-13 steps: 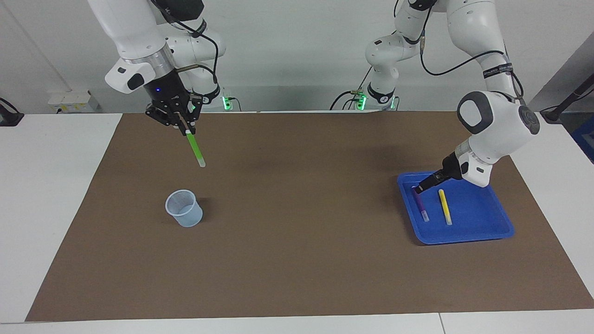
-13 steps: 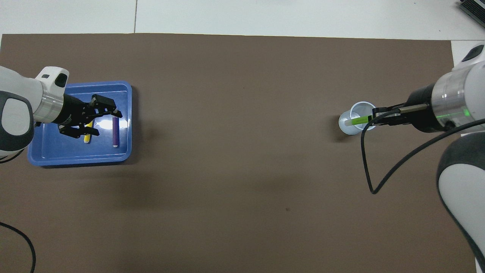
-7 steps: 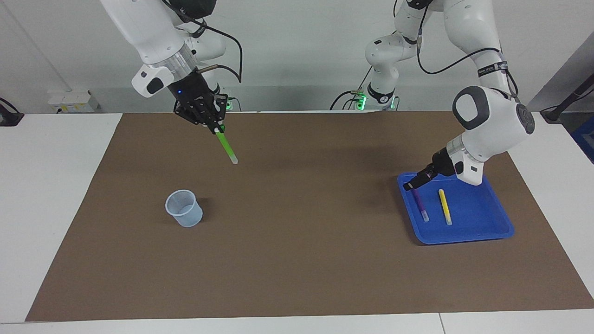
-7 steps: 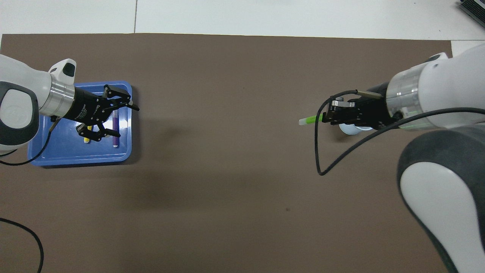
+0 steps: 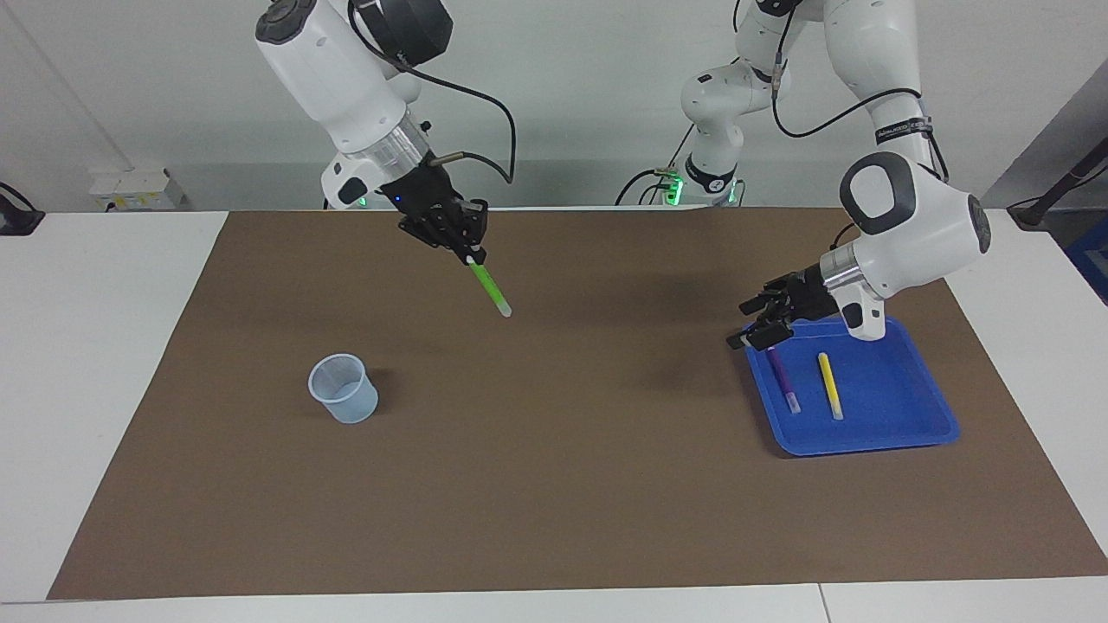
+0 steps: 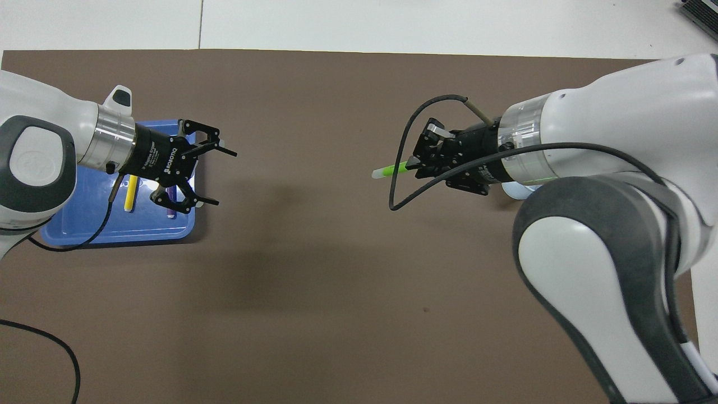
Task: Right arm passes pens to left for tray arrangement
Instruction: 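Carry the green pen toward the left gripper while it approaches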
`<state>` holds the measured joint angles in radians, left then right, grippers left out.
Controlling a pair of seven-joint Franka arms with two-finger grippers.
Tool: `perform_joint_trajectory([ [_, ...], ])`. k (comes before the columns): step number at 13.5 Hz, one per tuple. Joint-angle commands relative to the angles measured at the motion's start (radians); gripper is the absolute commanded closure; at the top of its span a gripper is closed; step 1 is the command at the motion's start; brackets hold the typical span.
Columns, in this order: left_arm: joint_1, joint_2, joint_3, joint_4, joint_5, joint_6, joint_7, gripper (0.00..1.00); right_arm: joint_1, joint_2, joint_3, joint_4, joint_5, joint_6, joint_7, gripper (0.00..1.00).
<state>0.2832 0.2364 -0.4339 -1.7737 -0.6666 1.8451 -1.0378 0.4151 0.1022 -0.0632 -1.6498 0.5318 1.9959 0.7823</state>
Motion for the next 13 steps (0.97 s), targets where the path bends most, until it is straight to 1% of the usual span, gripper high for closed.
perform_joint_trajectory([
  [1,-0.012,-0.015,0.007,0.000,-0.073,-0.009,-0.128,0.08,0.083,0.031,0.000,-0.002,0.028,0.104,0.153,0.99],
  [3,-0.016,-0.015,-0.005,0.000,-0.102,0.003,-0.174,0.06,0.123,0.048,-0.001,-0.002,0.086,0.165,0.218,0.99],
  [5,-0.016,-0.015,-0.014,0.002,-0.137,0.019,-0.208,0.02,0.168,0.068,-0.001,-0.002,0.088,0.216,0.258,0.99],
  [6,-0.016,-0.017,-0.022,0.002,-0.152,0.025,-0.223,0.02,0.192,0.077,-0.001,-0.002,0.088,0.234,0.262,0.99],
  [10,-0.016,-0.022,-0.060,0.023,-0.154,0.029,-0.295,0.03,0.202,0.091,-0.001,0.002,0.085,0.251,0.278,0.99],
  [13,-0.021,-0.032,-0.071,0.019,-0.150,0.031,-0.294,0.05,0.208,0.093,-0.001,-0.002,0.085,0.264,0.279,0.99],
])
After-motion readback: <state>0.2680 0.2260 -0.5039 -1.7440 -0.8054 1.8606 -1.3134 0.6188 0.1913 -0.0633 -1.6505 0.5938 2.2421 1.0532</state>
